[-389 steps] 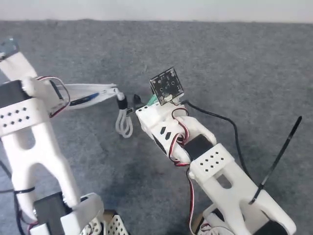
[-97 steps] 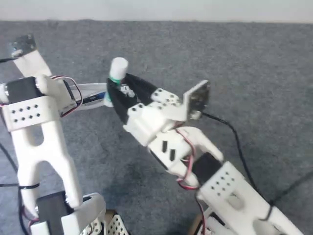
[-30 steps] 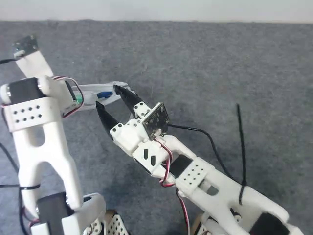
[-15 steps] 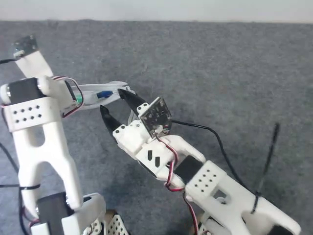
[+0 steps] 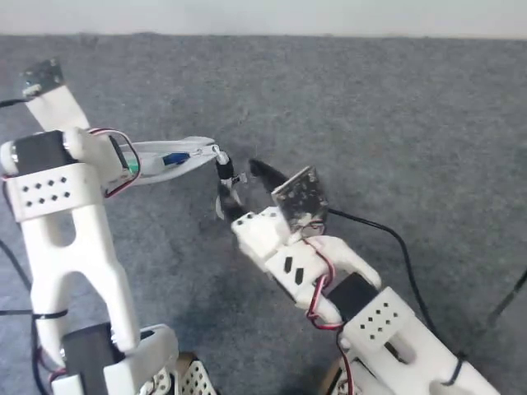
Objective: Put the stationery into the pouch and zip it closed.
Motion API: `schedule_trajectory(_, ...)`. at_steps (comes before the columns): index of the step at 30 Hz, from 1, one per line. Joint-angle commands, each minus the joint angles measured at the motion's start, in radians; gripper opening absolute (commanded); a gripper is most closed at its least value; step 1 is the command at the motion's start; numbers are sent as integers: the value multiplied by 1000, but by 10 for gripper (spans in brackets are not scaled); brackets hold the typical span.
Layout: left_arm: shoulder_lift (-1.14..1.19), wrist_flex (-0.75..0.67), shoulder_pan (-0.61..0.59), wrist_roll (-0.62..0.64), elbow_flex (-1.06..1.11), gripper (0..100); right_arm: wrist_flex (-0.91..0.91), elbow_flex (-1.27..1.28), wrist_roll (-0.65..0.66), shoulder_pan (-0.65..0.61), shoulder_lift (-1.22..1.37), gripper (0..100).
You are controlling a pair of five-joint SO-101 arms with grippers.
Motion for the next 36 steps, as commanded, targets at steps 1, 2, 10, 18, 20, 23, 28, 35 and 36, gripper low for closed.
schedule_trajectory(1, 15, -18, -5, 12, 15, 10, -10, 12, 15, 28, -53, 191)
schedule_trajectory(2, 15, -18, -5, 12, 15, 10, -10, 21, 15, 25, -53, 191)
schedule_trajectory(10, 11, -18, -5, 12, 15, 10, -27, 40, 15, 13, -50, 191)
schedule_trajectory(18, 12, -18, -6, 12, 15, 10, -216, 44, 17, 13, 148, 191)
schedule_trajectory(20, 12, -18, -6, 12, 15, 10, -277, 44, 18, 15, 196, 191)
schedule_trajectory(23, 15, -18, -6, 12, 15, 10, -341, 38, 55, 16, 257, 191)
schedule_trajectory(28, 12, -18, -5, 12, 15, 10, -444, 37, 137, 15, 344, 191)
schedule_trajectory(35, 12, -18, -5, 12, 15, 10, -475, -48, 138, 16, 499, 191)
schedule_trajectory(36, 12, -18, -5, 12, 15, 10, -475, -60, 138, 16, 516, 191)
